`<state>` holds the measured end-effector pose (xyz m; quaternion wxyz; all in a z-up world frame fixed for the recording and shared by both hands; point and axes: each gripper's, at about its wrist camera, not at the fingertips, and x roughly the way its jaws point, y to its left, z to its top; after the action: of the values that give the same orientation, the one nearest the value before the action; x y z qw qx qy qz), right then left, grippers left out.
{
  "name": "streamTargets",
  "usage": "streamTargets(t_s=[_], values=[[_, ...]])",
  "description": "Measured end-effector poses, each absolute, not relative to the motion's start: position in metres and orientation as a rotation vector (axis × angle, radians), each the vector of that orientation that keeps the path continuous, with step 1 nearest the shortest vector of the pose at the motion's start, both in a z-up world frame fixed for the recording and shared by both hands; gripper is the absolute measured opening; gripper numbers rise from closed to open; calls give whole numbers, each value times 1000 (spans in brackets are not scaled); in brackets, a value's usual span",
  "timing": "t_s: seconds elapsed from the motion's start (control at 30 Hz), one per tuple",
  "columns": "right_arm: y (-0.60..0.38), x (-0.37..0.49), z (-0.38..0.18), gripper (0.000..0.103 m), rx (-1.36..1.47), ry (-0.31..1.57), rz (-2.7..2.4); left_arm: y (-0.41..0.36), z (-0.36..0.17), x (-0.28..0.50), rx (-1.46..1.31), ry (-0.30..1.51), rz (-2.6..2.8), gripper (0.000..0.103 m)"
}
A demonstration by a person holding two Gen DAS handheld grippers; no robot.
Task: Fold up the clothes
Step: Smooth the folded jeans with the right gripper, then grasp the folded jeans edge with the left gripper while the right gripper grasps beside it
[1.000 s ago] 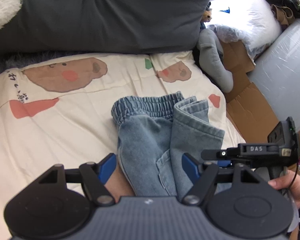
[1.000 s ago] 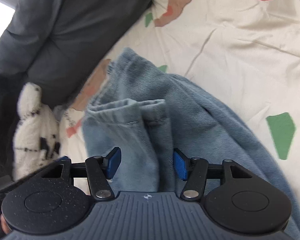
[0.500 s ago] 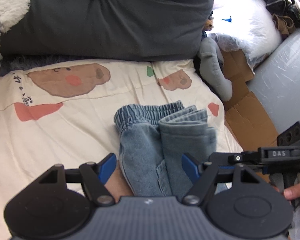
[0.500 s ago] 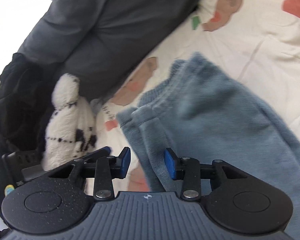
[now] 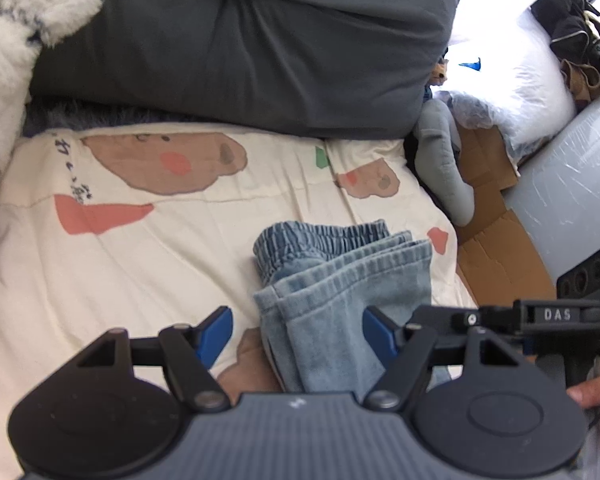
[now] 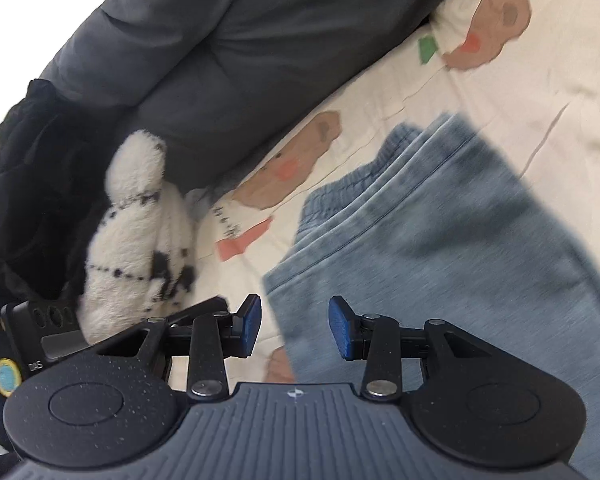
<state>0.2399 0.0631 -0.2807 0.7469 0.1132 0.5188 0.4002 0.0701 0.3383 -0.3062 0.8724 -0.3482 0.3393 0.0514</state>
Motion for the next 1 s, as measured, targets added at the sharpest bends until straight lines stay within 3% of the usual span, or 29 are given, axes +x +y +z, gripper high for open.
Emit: streamTargets(t_s=[0.3,0.47,0.73,0.8,0.93,1.0], values=[[47,276,-262,41,69,1016,776,329,-321,87,-745,711,95,57],[51,298,-258,42,-65,970,760,328,-323,90,-752,705,91,43],[59,315,-272,42,-218,984,837,327,-334,96,-762,715,103,40],[61,316,-276,41,-232,996,861,327,-336,97,-764,717,111,34],[64,315,-276,11,-241,980,888,327,-332,95,-751,713,139,16],[64,313,-272,9,-250,967,901,326,-327,92,-733,701,142,10]])
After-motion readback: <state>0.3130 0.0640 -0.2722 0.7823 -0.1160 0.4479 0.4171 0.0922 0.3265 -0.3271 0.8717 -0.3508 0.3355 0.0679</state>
